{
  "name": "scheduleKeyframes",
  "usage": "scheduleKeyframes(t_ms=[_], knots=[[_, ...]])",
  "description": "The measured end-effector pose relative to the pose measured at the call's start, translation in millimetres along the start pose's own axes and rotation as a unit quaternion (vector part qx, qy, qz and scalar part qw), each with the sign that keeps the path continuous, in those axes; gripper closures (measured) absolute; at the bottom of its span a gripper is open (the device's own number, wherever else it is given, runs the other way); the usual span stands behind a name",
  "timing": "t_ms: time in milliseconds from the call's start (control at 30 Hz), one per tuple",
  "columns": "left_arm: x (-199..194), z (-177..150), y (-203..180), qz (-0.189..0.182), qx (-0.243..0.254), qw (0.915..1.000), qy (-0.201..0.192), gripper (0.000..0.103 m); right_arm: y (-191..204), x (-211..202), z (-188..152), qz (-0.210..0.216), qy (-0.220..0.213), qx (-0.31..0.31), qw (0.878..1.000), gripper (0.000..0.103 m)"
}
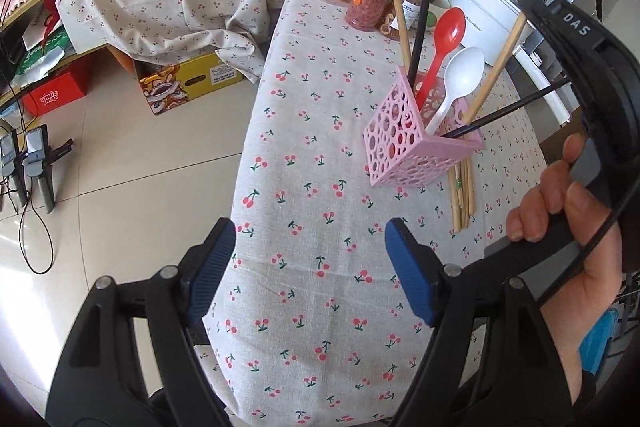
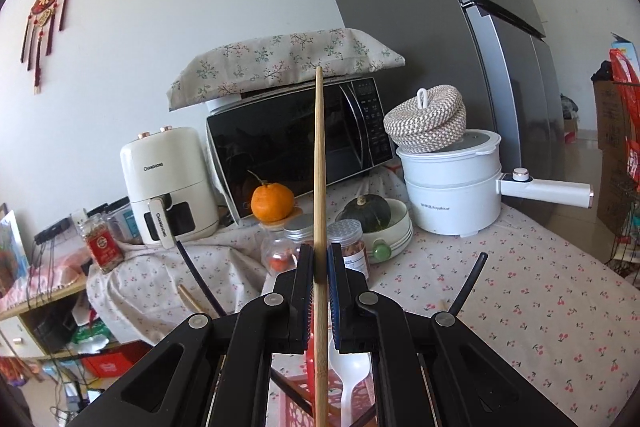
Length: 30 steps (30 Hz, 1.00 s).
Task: Organize utensils
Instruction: 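Open both grippers to release spoon and chopstick into the basket, then lower the right gripper onto a single wooden chopstick and close it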
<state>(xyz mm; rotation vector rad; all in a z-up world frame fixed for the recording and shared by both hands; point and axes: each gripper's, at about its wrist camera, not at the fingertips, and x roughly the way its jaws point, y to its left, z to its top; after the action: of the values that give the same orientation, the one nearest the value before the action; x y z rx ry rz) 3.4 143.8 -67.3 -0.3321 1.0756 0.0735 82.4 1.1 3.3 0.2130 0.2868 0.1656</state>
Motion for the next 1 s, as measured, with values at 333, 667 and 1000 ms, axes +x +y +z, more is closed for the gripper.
scheduleKeyframes(t_ms=[333, 667, 1000], knots=[[4, 0, -6, -0.016, -0.001, 0.9998, 0.009, 0.021, -8, -9, 2, 0.040, 0.028, 0.038, 0.998, 0.071], [11, -7, -31, -0.012, 0.029, 0.9994, 0.015, 0.009, -68, -50, 54, 0.048, 0.023, 0.057, 0.997, 0.025], [29, -14, -60, -0.019, 0.053, 0.9982, 0.020, 0.001, -155, -24, 48, 0.008, 0.121, 0.045, 0.992, 0.000]])
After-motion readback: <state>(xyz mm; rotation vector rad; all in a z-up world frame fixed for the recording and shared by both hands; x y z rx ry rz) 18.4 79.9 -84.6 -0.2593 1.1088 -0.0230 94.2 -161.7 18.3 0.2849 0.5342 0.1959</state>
